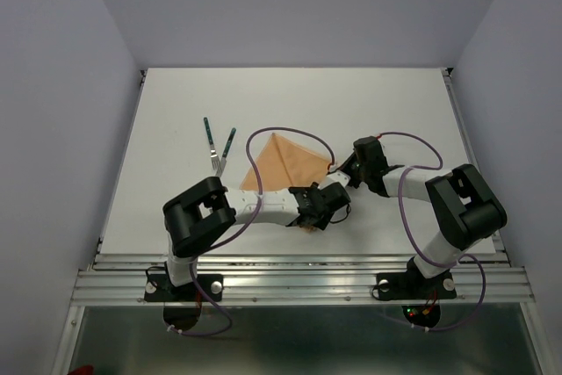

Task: Fold the napkin into a case and place the utensils inside
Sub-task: Pick up the upper triangle-folded napkin from the center of the board.

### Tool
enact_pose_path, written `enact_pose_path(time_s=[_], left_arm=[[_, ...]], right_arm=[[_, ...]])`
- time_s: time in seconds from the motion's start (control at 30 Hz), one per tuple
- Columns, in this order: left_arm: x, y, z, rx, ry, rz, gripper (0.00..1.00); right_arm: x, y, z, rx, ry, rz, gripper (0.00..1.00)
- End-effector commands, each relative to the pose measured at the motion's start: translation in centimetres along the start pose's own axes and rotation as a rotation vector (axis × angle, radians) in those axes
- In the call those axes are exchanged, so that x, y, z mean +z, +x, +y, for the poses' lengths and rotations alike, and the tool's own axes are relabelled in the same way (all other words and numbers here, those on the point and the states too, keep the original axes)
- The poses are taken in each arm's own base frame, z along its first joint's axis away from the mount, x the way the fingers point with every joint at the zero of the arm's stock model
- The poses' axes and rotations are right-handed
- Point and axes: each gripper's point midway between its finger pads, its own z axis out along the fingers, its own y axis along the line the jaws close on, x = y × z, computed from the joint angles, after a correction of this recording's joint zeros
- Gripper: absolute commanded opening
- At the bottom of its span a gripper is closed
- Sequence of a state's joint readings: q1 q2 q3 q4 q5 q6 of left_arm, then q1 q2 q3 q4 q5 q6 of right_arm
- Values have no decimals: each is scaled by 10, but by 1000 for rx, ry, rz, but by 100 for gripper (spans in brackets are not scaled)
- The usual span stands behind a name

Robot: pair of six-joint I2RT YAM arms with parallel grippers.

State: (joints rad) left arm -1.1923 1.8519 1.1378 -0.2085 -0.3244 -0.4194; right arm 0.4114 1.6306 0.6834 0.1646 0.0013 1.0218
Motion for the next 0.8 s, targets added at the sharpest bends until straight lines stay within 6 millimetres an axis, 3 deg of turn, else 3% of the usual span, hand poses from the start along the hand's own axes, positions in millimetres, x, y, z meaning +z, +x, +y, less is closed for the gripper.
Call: enact_pose_path(time_s=[0.0, 0.27, 0.43, 0.5, 0.63, 0.67, 0.7, 0.77], left_arm=[[5, 4, 2, 13, -23, -9, 50], [22, 18, 12, 54, -85, 15, 40], [24, 20, 14, 67, -89, 15, 19], [23, 18, 14, 69, -88, 12, 0], [10, 10, 8, 77, -28, -9, 0], [6, 9, 8, 76, -12, -17, 0], [-2, 1, 6, 66, 14, -41, 0], [-6, 1, 5, 54, 56, -47, 0]], right_arm=[[-4, 0, -18, 5, 59, -10, 1], [-9, -1, -23, -13, 66, -15, 1], [-15, -4, -27, -6, 61, -12, 1], [-17, -3, -24, -5, 48, -9, 1], [-27, -6, -23, 0, 37, -15, 2], [-29, -2, -20, -11, 22, 10, 10], [-33, -5, -15, -8, 4, 21, 40], [-36, -3, -17, -21, 24, 37, 59]])
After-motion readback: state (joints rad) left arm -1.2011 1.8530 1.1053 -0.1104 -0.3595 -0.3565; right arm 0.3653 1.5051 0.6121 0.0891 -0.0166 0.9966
